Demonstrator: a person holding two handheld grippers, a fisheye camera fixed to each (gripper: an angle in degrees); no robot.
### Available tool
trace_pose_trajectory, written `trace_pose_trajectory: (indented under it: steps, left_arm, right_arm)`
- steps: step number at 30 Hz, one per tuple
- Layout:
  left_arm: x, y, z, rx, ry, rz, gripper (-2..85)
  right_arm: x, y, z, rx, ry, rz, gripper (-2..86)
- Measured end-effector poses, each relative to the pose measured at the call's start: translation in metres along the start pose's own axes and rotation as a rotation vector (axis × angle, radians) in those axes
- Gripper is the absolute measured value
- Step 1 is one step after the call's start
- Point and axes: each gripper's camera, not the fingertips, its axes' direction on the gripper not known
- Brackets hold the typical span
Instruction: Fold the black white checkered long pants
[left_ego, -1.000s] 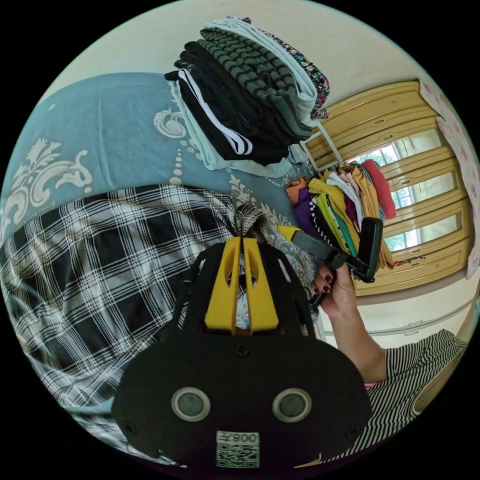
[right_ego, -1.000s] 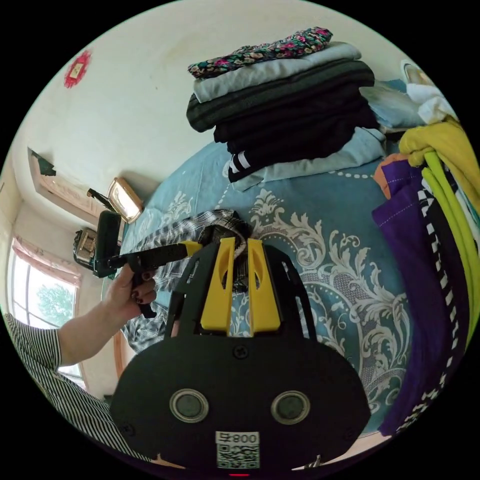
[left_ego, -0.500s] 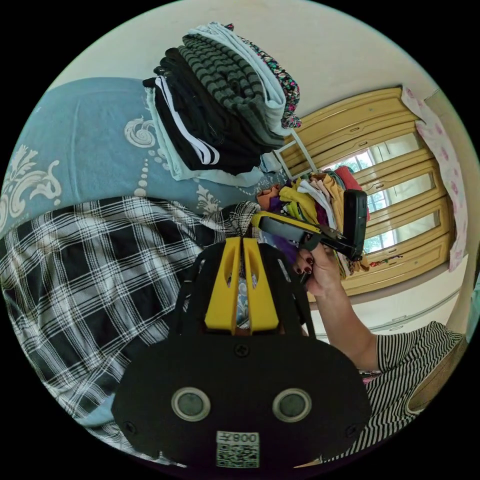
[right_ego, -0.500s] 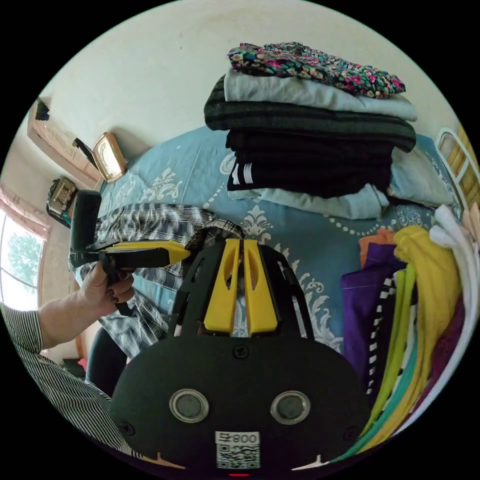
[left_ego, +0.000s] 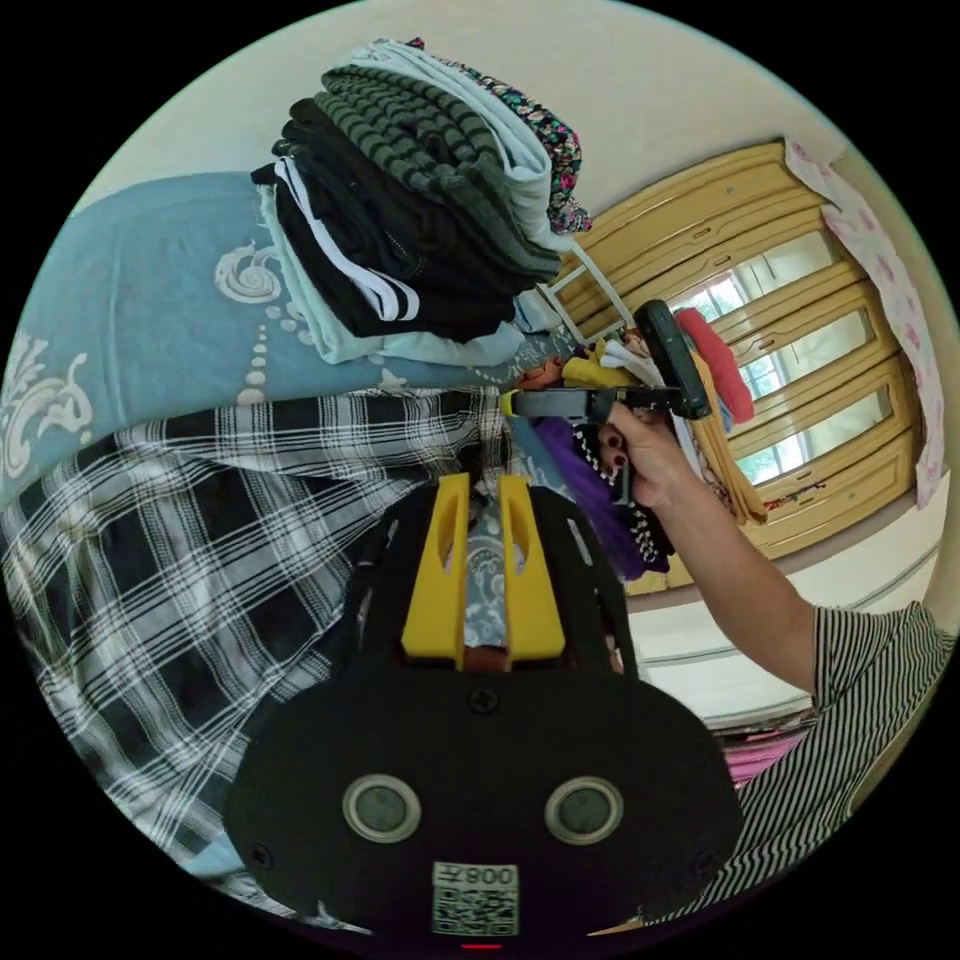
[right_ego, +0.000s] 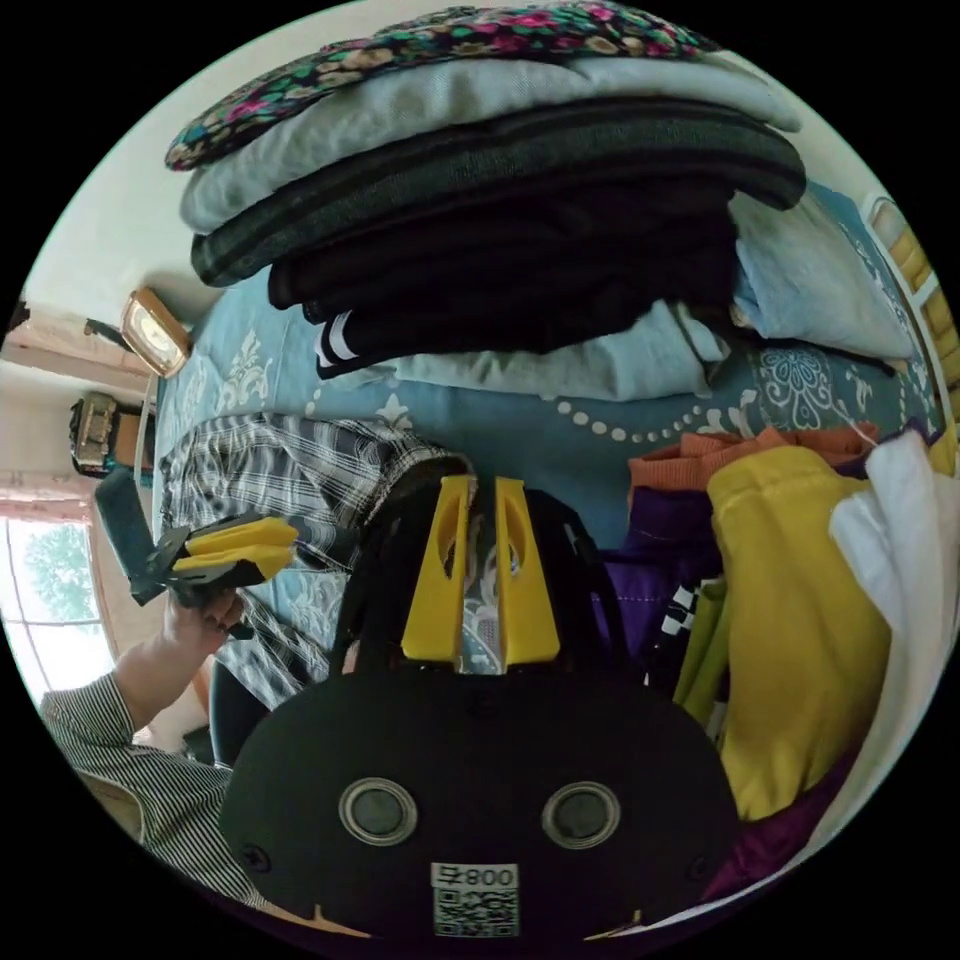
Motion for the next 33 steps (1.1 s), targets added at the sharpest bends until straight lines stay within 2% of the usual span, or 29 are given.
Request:
trace_pose_trajectory:
  steps: [3,5,7,9,13,16,18,23,26,30,33]
  left_arm:
    - [-0.005,0.027,-0.010,-0.049,-0.102,0.058,6.1]
    - [-0.008,0.041,-0.010,-0.092,-0.170,0.086,5.4]
    - [-0.011,0.056,-0.004,-0.160,-0.246,0.097,3.3]
    - [-0.008,0.067,-0.005,-0.154,-0.276,0.121,2.0]
    - [-0.006,0.097,-0.006,-0.187,-0.258,0.155,0.8]
    - [-0.014,0.125,-0.018,-0.185,-0.233,0.138,0.6]
    - [-0.018,0.144,-0.033,-0.150,-0.234,0.138,0.6]
    - [-0.048,0.205,-0.092,-0.048,-0.242,0.047,0.7]
    - [-0.076,0.255,-0.145,0.043,-0.358,-0.053,0.5]
    - [-0.140,0.333,-0.207,0.072,-0.508,-0.300,0.2]
    - [-0.170,0.375,-0.228,0.053,-0.410,-0.354,0.2]
  right_arm:
    - [0.007,0.000,-0.005,-0.030,0.059,0.060,1.5]
    - [0.004,0.004,-0.018,0.003,0.030,0.055,0.9]
    - [-0.016,0.013,-0.030,0.037,0.011,-0.021,0.5]
    - [-0.044,0.028,-0.040,0.085,-0.003,-0.115,0.1]
    - [-0.102,0.052,-0.026,0.034,0.045,-0.287,-0.3]
    - [-0.102,0.051,-0.014,-0.020,0.148,-0.236,-0.4]
    - [-0.091,0.052,-0.019,-0.011,0.130,-0.189,-0.4]
    - [-0.050,0.071,-0.052,0.055,0.042,-0.008,-0.3]
    - [-0.041,0.082,-0.066,0.091,-0.083,0.064,-0.1]
    - [-0.060,0.092,-0.083,0.116,-0.076,0.052,0.0]
    - [-0.089,0.100,-0.098,0.142,-0.021,0.015,0.0]
